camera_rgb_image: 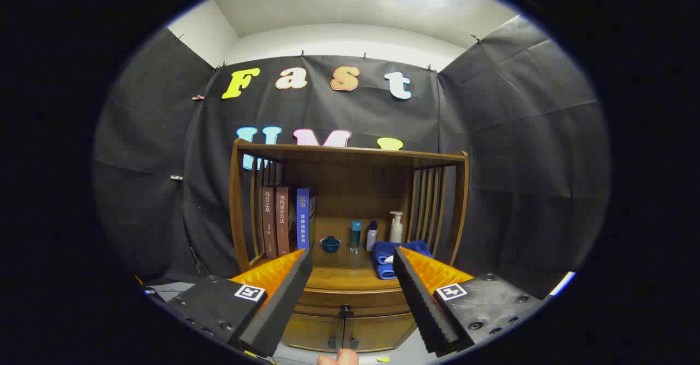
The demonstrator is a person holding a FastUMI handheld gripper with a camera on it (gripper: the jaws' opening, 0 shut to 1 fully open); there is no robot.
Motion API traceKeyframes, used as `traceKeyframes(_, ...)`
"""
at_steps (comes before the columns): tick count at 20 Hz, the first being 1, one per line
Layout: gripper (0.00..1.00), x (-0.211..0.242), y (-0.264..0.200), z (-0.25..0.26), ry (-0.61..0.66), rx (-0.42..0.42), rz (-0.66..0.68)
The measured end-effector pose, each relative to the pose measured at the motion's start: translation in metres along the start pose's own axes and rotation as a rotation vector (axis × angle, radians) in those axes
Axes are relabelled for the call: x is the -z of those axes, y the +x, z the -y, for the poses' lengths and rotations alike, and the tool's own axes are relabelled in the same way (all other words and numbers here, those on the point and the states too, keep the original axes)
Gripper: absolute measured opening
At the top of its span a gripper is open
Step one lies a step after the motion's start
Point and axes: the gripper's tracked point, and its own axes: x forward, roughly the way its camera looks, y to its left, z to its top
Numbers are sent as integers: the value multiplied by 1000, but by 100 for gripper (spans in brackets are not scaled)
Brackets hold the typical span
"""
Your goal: Pull open the drawer, take out the items inside it, and place them on the countertop above the cabinet.
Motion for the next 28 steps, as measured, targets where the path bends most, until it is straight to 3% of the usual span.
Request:
traceKeyframes(20, 97, 10, 10, 8, 11, 2, -12)
traceKeyframes(24, 97, 7, 33, 21, 22, 50, 26)
traceKeyframes(28, 97, 46, 71, 24, 24, 81, 4)
